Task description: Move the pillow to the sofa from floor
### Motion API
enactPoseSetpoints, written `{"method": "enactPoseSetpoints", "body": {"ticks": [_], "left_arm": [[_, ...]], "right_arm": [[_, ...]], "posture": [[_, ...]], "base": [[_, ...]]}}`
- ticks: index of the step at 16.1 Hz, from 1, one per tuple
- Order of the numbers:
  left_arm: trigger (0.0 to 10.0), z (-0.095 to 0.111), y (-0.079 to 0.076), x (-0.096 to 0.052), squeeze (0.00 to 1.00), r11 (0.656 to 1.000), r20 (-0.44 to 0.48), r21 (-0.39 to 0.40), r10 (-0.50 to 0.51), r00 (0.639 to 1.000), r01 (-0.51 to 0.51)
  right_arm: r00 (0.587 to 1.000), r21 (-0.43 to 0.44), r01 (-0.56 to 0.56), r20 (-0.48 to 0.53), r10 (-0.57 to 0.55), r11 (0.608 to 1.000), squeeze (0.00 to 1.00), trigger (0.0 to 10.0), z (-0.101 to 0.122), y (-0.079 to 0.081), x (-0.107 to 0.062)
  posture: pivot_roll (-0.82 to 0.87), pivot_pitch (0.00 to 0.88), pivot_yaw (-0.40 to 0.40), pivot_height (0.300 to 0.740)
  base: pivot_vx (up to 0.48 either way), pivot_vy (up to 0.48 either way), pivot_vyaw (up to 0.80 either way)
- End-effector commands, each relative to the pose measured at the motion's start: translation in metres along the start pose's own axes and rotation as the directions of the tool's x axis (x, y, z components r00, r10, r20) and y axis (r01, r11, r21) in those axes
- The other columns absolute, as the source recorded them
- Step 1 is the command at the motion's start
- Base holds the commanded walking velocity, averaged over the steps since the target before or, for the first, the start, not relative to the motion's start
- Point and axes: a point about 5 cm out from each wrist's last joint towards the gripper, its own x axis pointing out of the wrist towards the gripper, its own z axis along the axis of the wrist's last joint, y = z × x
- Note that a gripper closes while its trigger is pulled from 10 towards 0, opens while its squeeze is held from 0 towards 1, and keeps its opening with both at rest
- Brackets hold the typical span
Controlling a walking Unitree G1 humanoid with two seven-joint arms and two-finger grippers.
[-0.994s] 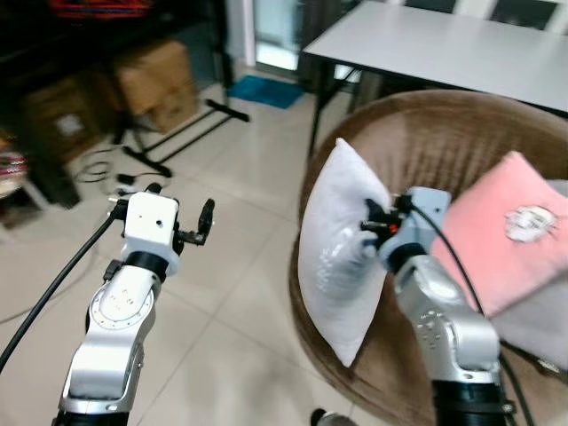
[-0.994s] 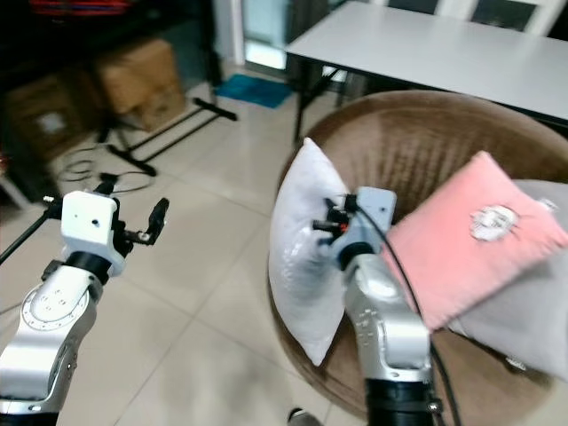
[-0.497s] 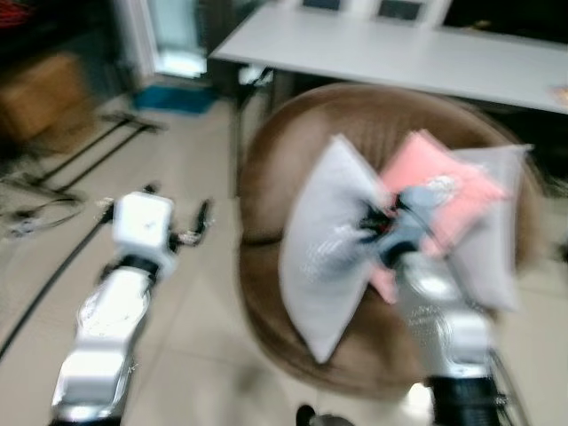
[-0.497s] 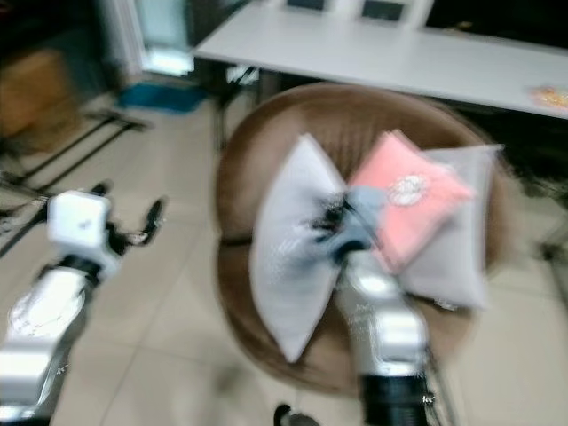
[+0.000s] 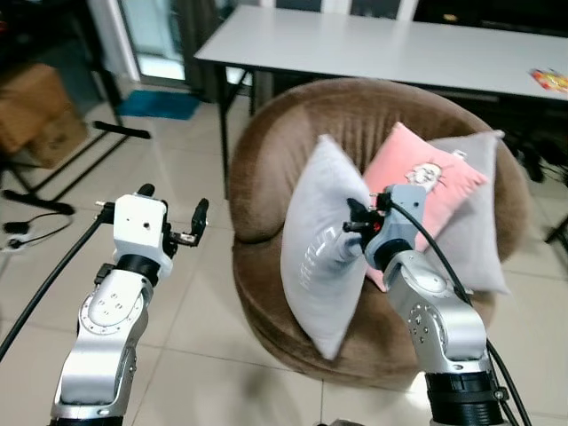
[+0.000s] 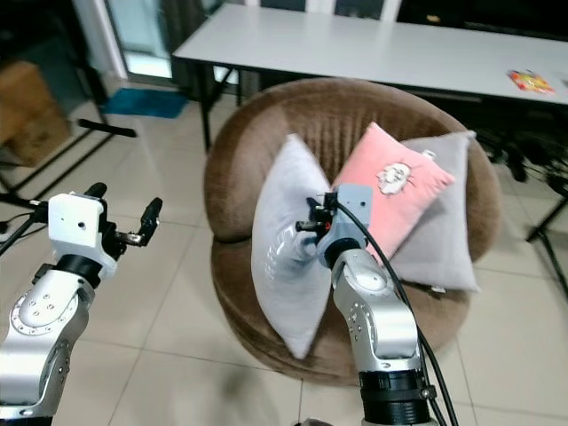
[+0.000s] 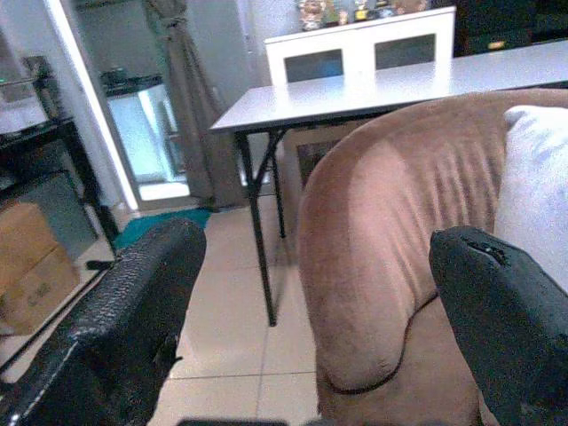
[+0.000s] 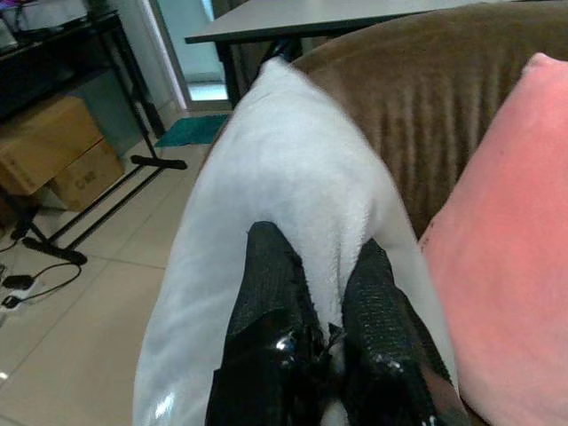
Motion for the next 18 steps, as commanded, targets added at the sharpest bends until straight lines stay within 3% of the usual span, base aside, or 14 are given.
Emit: {"method": "enactPoseSetpoints", "body": {"ticks": [1, 7, 18], "left_arm": [[10.0, 0.002, -0.002, 0.0, 0.0, 1.0, 0.012, 0.006, -0.011, 1.0, 0.011], [10.0, 0.003, -0.003, 0.0, 0.0, 1.0, 0.014, 0.0, -0.018, 1.0, 0.018], [10.0, 0.003, -0.005, -0.001, 0.0, 0.999, 0.015, 0.004, -0.035, 0.999, 0.035]], "right_arm": [[0.998, -0.011, -0.012, 0.059, 0.013, 1.0, 0.0, 10.0, 0.015, 0.001, 0.001], [0.991, 0.008, -0.069, 0.118, 0.068, 0.998, 0.0, 10.0, 0.029, 0.007, 0.0], [0.986, 0.004, -0.098, 0.136, 0.096, 0.995, 0.0, 10.0, 0.035, 0.012, 0.001]], "posture": [[-0.02, 0.0, -0.008, 0.74], [-0.03, 0.0, -0.008, 0.74], [-0.03, 0.0, -0.009, 0.74]], "base": [[0.24, 0.0, 0.0], [0.304, 0.0, 0.0], [0.341, 0.0, 0.0]]}}
